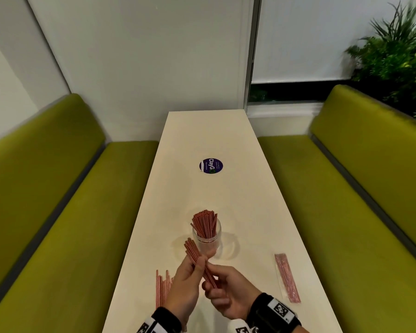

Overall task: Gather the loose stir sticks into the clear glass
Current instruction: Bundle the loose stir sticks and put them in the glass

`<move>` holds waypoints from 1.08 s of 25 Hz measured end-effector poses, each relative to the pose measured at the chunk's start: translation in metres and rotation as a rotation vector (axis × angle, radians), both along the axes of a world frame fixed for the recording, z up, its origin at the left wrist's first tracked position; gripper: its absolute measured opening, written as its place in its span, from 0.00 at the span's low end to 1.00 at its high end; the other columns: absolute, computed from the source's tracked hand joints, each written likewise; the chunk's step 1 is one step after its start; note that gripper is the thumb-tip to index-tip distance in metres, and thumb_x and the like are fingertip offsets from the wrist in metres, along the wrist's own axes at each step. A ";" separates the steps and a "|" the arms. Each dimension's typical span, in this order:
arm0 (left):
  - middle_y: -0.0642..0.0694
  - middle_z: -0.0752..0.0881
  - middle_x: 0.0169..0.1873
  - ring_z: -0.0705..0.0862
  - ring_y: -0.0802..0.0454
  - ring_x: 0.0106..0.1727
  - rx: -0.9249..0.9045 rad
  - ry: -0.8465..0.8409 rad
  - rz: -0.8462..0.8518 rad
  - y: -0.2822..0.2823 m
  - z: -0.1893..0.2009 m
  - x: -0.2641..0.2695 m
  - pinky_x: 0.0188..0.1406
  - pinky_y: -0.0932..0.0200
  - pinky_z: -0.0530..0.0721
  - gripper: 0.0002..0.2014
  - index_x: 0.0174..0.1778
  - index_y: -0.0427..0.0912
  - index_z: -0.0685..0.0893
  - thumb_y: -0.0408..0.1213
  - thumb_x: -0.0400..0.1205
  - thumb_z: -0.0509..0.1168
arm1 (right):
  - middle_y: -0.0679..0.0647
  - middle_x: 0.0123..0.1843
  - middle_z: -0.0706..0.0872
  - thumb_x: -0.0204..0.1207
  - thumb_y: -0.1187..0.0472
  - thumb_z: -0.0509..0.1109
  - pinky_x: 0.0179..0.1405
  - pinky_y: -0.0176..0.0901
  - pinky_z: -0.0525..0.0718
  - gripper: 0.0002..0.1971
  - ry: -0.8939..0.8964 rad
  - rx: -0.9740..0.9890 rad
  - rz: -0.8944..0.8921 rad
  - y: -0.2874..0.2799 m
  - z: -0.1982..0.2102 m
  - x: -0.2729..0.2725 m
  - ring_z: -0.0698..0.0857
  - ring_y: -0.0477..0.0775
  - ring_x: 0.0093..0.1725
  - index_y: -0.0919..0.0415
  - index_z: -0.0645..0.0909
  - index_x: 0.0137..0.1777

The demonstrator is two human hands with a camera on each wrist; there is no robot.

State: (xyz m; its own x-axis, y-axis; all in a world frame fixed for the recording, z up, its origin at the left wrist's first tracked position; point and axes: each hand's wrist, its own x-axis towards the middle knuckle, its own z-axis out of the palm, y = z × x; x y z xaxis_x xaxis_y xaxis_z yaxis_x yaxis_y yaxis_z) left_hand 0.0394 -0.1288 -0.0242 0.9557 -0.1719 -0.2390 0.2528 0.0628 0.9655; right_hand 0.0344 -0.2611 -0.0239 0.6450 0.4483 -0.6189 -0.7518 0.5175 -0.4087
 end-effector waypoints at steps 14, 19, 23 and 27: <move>0.39 0.92 0.34 0.92 0.38 0.40 0.195 -0.120 0.071 0.012 0.024 0.014 0.34 0.51 0.88 0.02 0.39 0.36 0.88 0.28 0.77 0.74 | 0.58 0.28 0.76 0.75 0.69 0.73 0.16 0.32 0.59 0.04 -0.219 -0.187 -0.085 -0.015 -0.002 0.005 0.66 0.45 0.20 0.70 0.85 0.46; 0.34 0.90 0.31 0.89 0.42 0.30 0.218 -0.113 0.118 0.010 0.023 0.014 0.29 0.51 0.87 0.05 0.38 0.34 0.88 0.31 0.79 0.73 | 0.58 0.27 0.74 0.75 0.71 0.73 0.17 0.34 0.60 0.08 -0.316 -0.286 -0.111 -0.023 0.006 0.009 0.64 0.46 0.20 0.66 0.81 0.35; 0.35 0.91 0.30 0.91 0.38 0.32 0.249 -0.105 0.049 0.010 0.023 0.015 0.34 0.50 0.90 0.06 0.33 0.37 0.90 0.30 0.76 0.77 | 0.58 0.25 0.74 0.77 0.66 0.74 0.21 0.37 0.60 0.13 -0.398 -0.390 -0.064 -0.021 0.010 0.005 0.64 0.48 0.20 0.63 0.82 0.31; 0.34 0.91 0.31 0.91 0.39 0.31 0.220 -0.113 -0.014 0.008 0.026 0.012 0.33 0.51 0.89 0.06 0.40 0.35 0.89 0.30 0.73 0.79 | 0.59 0.25 0.74 0.80 0.61 0.72 0.20 0.37 0.61 0.16 -0.420 -0.465 -0.075 -0.023 0.014 0.008 0.64 0.48 0.18 0.62 0.82 0.30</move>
